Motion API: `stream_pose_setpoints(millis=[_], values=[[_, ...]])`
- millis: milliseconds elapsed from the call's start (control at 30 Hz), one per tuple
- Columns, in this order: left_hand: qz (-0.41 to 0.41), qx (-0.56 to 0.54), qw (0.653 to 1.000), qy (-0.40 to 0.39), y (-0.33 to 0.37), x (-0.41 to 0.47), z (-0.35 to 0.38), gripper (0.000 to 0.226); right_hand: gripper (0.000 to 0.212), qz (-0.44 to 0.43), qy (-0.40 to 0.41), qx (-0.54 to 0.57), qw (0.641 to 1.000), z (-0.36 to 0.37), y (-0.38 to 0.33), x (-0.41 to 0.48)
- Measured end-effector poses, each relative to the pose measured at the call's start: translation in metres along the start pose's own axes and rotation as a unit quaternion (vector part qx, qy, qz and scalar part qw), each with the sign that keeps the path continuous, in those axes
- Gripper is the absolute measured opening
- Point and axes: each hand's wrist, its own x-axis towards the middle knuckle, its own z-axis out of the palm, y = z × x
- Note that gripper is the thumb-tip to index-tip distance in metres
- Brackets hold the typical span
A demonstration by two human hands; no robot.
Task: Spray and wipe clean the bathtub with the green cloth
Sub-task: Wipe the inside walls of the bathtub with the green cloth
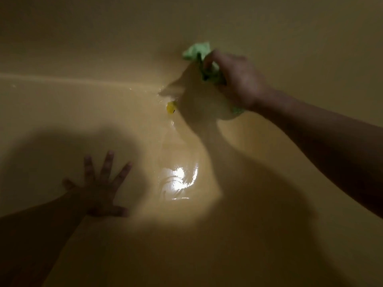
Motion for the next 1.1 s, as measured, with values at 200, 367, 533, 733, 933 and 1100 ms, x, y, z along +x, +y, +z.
stream_pose_setpoints(millis=[200,367,533,733,933,1100], values=[[0.004,-0.005,1.000,0.005,-0.002,0.004,0.002,0.136,0.058,0.028,-0.341,-0.090,0.935,0.085,-0.007,-0.061],[0.007,-0.001,1.000,0.000,-0.003,0.007,0.002,0.135,0.075,0.039,-0.220,-0.178,0.958,0.125,0.014,-0.050],[0.010,0.013,1.000,-0.011,-0.005,0.011,0.001,0.131,0.078,0.155,-0.149,-0.198,0.956,0.185,0.008,-0.039],[0.005,0.006,1.000,-0.005,-0.006,0.018,0.003,0.132,0.057,0.100,-0.044,-0.078,0.991,0.227,-0.064,-0.035],[0.019,-0.005,1.000,0.009,-0.008,0.015,0.003,0.132,0.044,0.000,-0.035,-0.081,0.996,0.224,-0.047,-0.072],[0.057,0.007,0.988,0.147,-0.034,0.007,0.002,0.133,0.078,0.093,-0.102,-0.165,0.977,0.193,0.000,-0.086]])
